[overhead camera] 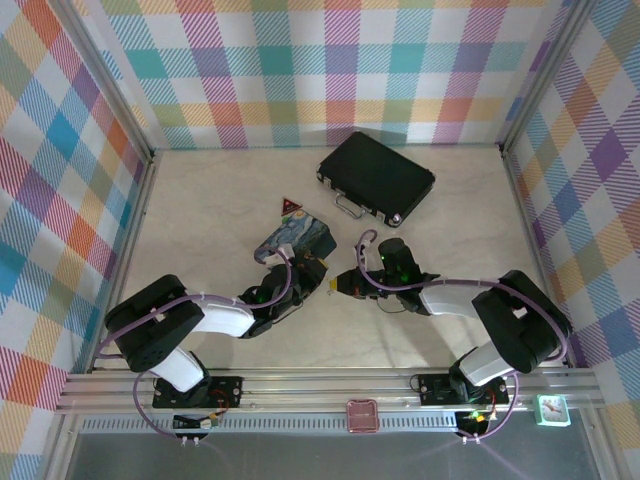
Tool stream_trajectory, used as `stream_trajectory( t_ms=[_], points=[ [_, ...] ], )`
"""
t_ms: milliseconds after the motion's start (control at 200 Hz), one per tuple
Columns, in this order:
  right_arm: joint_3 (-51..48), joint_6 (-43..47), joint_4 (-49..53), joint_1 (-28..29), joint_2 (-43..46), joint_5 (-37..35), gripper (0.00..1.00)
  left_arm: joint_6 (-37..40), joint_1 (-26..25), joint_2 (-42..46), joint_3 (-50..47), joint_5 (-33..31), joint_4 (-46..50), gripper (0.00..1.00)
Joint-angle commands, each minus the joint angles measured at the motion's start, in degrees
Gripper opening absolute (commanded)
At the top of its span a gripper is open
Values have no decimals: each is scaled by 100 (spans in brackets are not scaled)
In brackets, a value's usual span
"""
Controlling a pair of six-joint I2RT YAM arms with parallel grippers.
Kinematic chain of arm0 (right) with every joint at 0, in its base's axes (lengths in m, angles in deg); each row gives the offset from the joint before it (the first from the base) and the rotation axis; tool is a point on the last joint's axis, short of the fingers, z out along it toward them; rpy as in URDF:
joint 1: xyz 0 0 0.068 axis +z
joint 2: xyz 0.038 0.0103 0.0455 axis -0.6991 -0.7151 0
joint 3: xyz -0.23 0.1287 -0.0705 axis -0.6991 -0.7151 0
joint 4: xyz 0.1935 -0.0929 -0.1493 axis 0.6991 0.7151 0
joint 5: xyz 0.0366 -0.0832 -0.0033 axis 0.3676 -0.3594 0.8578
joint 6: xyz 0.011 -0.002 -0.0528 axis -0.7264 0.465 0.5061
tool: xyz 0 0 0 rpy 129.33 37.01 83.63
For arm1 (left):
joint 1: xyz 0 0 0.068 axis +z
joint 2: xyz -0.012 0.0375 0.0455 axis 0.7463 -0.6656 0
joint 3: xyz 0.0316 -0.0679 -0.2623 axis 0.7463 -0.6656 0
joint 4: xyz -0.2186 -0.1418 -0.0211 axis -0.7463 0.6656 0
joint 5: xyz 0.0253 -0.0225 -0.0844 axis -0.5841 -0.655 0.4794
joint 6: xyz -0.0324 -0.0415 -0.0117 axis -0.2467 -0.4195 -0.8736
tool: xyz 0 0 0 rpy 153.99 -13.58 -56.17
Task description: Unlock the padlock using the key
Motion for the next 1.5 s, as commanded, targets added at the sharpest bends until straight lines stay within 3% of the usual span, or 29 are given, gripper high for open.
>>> stream_trajectory(
  t_ms=[0, 470, 830, 1185, 1495],
  points=[
    [-150, -22, -102, 29, 83, -13, 0, 9, -58, 112, 137, -111, -406, 0],
    [127, 268, 445, 24, 450, -157, 0, 225, -66, 364, 216, -84, 125, 0],
    [103, -28, -226, 30, 82, 73, 0, 175, -68, 237, 231, -5, -3, 0],
    [-20, 25, -7, 34, 395, 8, 0, 174, -65, 119, 265, 6, -11, 0],
    [41, 20, -106, 29, 157, 4, 0, 89, -76, 98, 248, 41, -138, 0]
  ],
)
